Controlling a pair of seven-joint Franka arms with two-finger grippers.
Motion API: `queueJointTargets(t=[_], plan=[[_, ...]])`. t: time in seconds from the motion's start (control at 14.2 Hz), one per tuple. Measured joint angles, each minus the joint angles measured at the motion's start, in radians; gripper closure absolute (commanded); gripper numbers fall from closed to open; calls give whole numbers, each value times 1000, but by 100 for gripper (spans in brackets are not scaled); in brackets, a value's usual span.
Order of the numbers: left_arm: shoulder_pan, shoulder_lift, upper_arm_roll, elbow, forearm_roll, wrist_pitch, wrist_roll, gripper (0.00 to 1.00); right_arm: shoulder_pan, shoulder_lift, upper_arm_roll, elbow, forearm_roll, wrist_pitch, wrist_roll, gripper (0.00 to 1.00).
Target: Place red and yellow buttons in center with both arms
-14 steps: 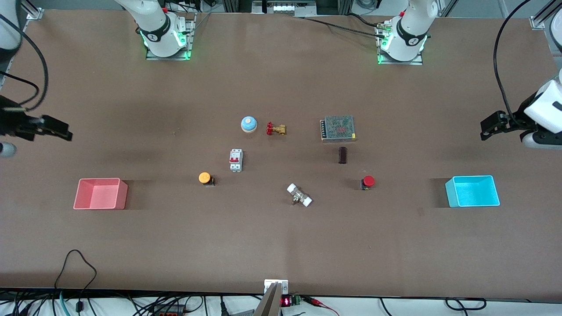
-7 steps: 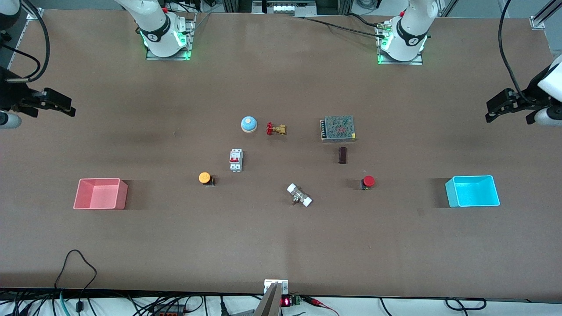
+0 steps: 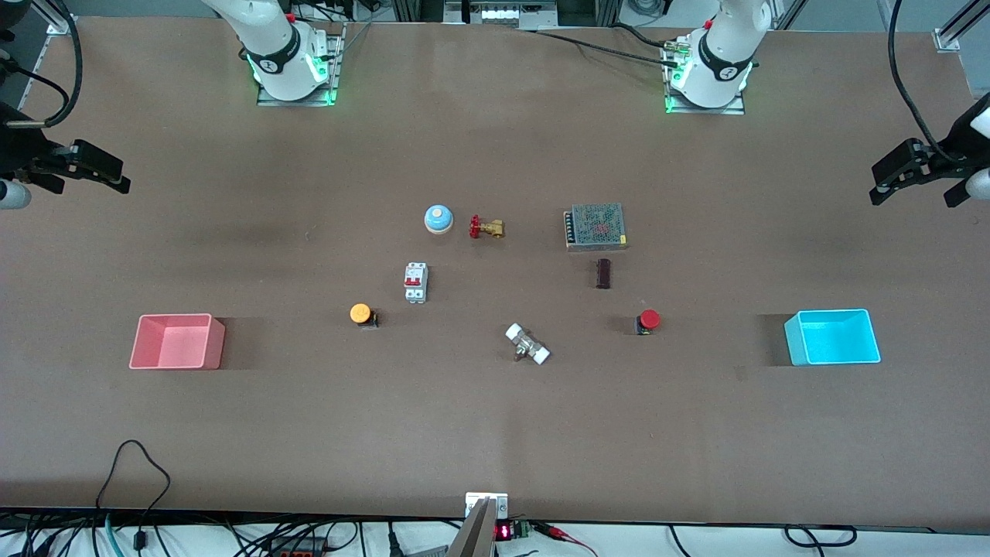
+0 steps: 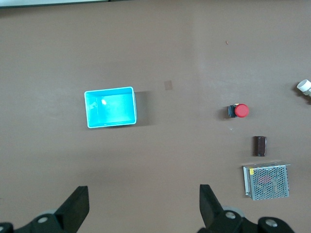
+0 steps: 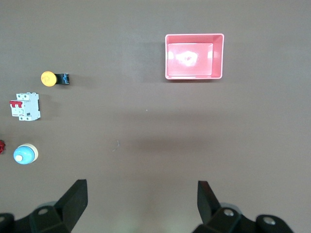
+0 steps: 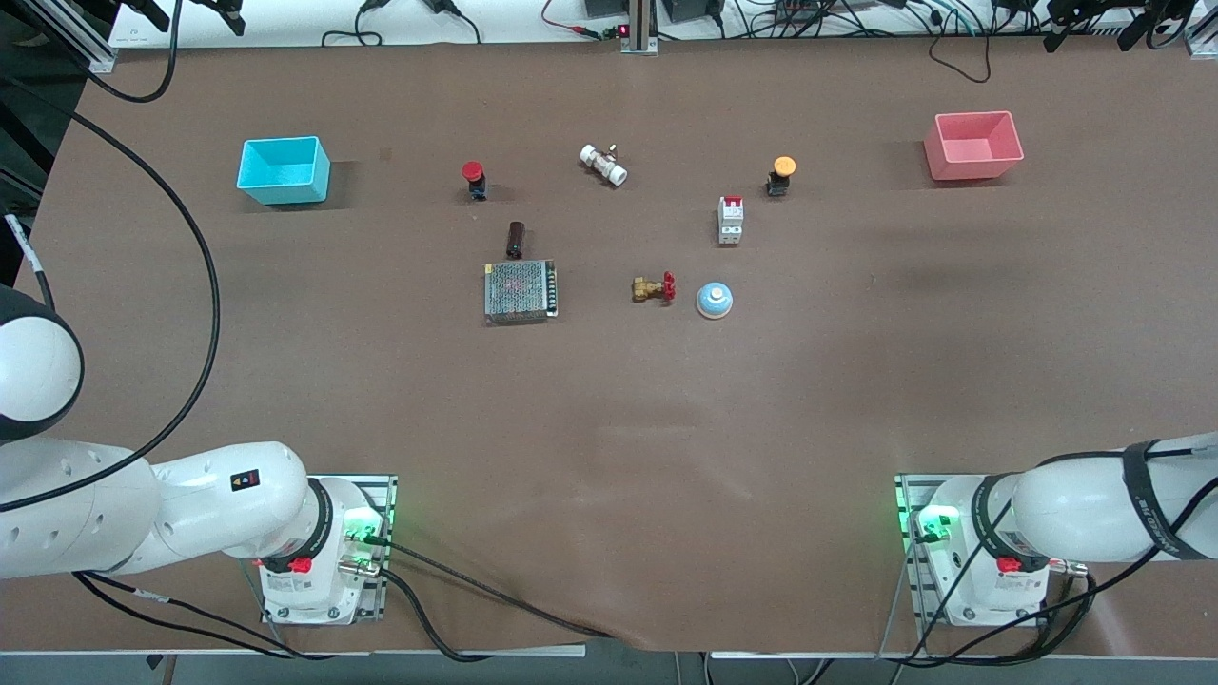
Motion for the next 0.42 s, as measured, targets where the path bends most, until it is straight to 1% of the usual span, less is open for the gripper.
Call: queueJointTargets(t=[0.42], plan=[[0,0,1,6,0,-13,0,0,2,0,1,0,-1,2,0,0]])
